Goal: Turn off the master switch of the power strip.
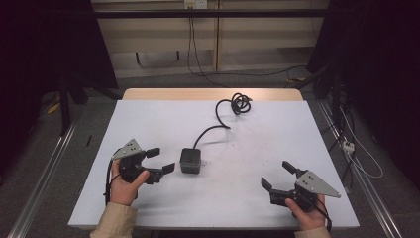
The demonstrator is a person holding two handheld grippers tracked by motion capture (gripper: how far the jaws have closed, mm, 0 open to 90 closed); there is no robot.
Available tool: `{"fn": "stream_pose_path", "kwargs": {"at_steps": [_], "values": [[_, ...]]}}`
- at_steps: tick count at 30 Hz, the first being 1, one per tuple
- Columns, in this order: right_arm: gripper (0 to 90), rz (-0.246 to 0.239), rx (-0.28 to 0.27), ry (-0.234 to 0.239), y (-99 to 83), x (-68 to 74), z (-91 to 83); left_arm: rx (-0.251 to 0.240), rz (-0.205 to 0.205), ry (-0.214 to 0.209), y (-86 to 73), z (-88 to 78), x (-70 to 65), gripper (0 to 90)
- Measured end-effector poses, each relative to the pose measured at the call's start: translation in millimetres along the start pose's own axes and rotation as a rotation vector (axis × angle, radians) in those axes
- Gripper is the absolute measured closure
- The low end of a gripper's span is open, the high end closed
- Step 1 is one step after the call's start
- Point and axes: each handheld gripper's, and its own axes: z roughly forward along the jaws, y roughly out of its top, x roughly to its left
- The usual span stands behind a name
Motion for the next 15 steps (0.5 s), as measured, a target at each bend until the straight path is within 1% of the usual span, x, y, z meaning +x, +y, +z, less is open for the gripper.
{"fn": "stream_pose_path", "kwargs": {"at_steps": [2,4,10,14,15], "values": [[7.7,0.000,0.000,0.000,0.0,-0.1,0.0,-0.007,-0.004,-0.007,-0.7,-1.0,0.9,11.0],[7.6,0.000,0.000,0.000,-0.1,0.0,0.1,-0.008,-0.006,0.005,-1.5,-2.3,1.3,10.3],[7.6,-0.001,0.000,-0.001,-0.1,-0.1,0.1,-0.006,0.000,0.003,-3.9,-6.8,3.4,10.1],[7.7,0.002,-0.001,-0.002,0.0,-0.2,0.0,-0.005,-0.002,0.017,-6.0,-10.3,4.7,10.1],[7.6,0.001,0.000,-0.002,0.0,-0.2,0.0,-0.004,0.002,0.015,-6.5,-11.2,5.6,10.1]]}}
